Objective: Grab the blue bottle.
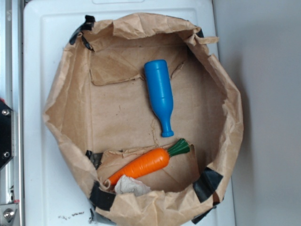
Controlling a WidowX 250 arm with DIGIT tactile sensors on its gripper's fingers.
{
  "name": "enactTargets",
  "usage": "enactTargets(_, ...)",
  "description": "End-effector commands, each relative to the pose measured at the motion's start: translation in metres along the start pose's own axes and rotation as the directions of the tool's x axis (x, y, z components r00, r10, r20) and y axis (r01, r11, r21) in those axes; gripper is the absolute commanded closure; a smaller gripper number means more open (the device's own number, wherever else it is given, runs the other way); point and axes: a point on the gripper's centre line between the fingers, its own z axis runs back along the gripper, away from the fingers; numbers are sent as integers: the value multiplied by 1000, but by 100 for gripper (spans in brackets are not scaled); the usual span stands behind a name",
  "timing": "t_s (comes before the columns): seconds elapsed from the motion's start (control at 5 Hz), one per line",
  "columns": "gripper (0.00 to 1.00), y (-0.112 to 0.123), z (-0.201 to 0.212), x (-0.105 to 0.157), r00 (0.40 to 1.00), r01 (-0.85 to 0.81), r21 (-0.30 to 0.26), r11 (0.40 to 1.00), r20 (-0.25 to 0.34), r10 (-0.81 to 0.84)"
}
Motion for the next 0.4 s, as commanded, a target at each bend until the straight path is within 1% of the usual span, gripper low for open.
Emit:
enactTargets(0.0, 0, 0, 0, 0, 1000, 0, 0, 1000, 0, 0)
enactTargets(0.2, 0, -19, -21, 5, 999, -44, 4, 999, 26, 44)
